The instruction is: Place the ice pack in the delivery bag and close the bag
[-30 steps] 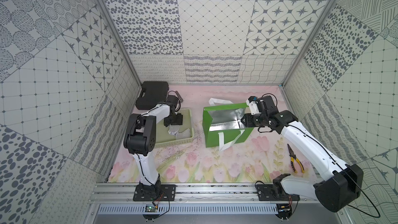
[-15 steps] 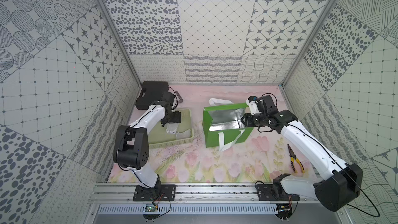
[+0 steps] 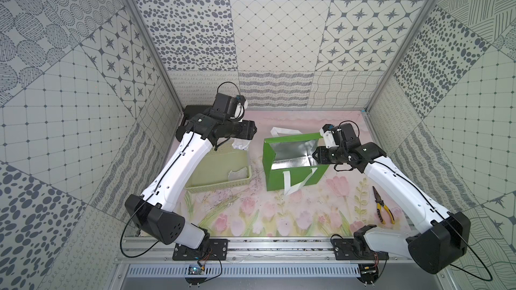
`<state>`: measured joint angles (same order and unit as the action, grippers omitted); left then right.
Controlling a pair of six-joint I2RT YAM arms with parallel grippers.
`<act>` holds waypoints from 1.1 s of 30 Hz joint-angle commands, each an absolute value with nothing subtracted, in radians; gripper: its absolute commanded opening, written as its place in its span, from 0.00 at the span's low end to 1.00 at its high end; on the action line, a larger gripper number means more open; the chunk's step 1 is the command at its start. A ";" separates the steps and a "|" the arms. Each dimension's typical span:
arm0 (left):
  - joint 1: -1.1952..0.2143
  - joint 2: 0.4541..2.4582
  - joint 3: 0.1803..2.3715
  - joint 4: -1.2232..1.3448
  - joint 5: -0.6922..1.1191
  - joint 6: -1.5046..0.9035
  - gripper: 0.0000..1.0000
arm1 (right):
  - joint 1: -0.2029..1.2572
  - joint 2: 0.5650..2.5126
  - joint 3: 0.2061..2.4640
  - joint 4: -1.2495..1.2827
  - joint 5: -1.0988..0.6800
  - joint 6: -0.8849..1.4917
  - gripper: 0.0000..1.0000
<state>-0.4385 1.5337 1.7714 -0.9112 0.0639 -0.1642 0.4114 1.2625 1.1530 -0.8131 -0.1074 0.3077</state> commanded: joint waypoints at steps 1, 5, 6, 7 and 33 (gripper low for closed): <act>-0.626 1.650 1.988 -0.965 0.122 -0.110 0.26 | 0.416 1.239 1.160 -0.813 -0.099 0.316 0.40; -0.743 1.815 2.155 -0.963 0.146 -0.040 0.26 | 0.417 1.232 1.154 -0.816 -0.102 0.320 0.40; -0.759 1.855 2.190 -0.969 0.151 -0.031 0.25 | 0.417 1.229 1.152 -0.815 -0.102 0.321 0.40; -0.773 1.898 2.227 -0.973 0.168 -0.023 0.25 | 0.416 1.226 1.152 -0.816 -0.102 0.321 0.39; -0.856 2.020 2.086 -0.945 0.053 -0.063 0.85 | 0.413 1.211 1.141 -0.815 -0.096 0.329 0.40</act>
